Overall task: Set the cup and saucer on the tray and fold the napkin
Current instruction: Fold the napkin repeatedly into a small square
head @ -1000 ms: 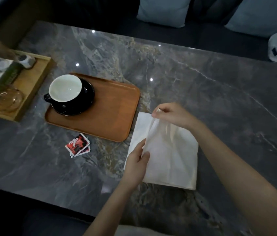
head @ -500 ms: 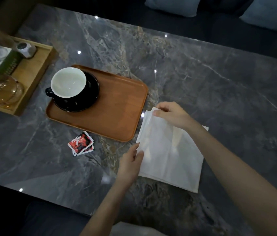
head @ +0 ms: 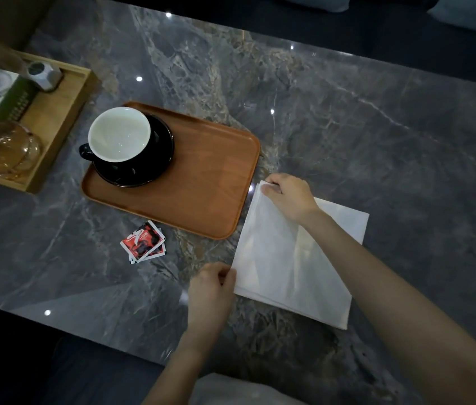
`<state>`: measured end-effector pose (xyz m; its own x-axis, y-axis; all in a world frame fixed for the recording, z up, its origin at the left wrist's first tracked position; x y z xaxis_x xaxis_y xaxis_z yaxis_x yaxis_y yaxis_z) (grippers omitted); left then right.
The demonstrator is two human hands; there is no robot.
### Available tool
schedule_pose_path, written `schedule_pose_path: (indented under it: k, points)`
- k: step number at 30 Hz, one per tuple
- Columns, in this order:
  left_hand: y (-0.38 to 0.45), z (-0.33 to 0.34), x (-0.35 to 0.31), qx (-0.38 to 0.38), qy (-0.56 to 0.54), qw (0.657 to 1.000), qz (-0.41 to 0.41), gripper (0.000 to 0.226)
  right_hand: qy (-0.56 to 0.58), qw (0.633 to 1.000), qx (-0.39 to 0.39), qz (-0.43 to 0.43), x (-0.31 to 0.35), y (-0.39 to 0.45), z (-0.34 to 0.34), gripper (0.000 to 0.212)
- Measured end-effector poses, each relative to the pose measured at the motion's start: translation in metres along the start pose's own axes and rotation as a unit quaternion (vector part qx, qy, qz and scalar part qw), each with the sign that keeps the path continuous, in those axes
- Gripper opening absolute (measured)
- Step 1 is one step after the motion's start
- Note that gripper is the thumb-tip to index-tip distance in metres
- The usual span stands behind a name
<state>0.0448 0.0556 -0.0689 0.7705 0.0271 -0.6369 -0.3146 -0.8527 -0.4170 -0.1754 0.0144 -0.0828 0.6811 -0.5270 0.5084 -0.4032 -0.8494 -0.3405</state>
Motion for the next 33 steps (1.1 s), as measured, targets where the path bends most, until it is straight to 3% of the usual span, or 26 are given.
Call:
schedule_pose_path:
  k: [7, 12, 14, 17, 19, 22, 25, 28, 33]
  points:
    - [0.008, -0.004, 0.003, 0.014, 0.008, 1.0, -0.02, 0.013, -0.07, 0.995, -0.059, -0.026, 0.005, -0.001, 0.005, 0.023]
    - [0.017, -0.001, -0.007, 0.045, 0.152, 0.987, -0.016, 0.011, -0.105, 0.986, -0.122, -0.042, 0.006, -0.015, 0.007, 0.027]
    - [0.02, 0.002, -0.02, 0.025, 0.2, 0.978, 0.045, 0.015, -0.088, 0.978, -0.177, -0.064, 0.005, -0.028, 0.005, 0.024]
    - [0.018, 0.022, -0.05, -0.008, 0.177, 0.955, 0.238, 0.014, 0.013, 0.965, -0.252, -0.069, -0.003, -0.053, 0.009, 0.022]
    - [0.022, 0.049, -0.062, 0.017, 0.173, 0.93, 0.324, 0.03, 0.109, 0.963, -0.247, -0.027, -0.008, -0.067, 0.015, 0.026]
    - [0.033, 0.085, -0.061, 0.058, 0.24, 0.905, 0.345, 0.056, 0.186, 0.968, -0.164, 0.04, -0.013, -0.077, 0.028, 0.039]
    - [0.043, 0.098, -0.056, 0.06, 0.283, 0.902, 0.319, 0.061, 0.014, 0.994, -0.108, 0.01, -0.023, -0.087, 0.04, 0.055]
    - [0.043, 0.099, -0.055, 0.045, 0.294, 0.904, 0.308, 0.056, -0.131, 0.984, -0.117, 0.041, -0.056, -0.098, 0.038, 0.064]
    - [0.042, 0.099, -0.054, 0.03, 0.285, 0.903, 0.319, 0.057, -0.196, 0.97, -0.104, 0.103, -0.112, -0.113, 0.018, 0.077]
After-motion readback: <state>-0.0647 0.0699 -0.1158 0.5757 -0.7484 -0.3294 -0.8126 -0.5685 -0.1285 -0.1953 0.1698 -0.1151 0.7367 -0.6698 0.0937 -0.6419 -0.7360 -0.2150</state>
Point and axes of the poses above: each hand's wrist, its own y-axis towards the middle knuckle, its own z-axis out of the palm, x = y × z, the point moved 5 cm from there along y, towards the middle knuckle, and after that the axes turned 3 degrees about -y, right-handed, at the moved point
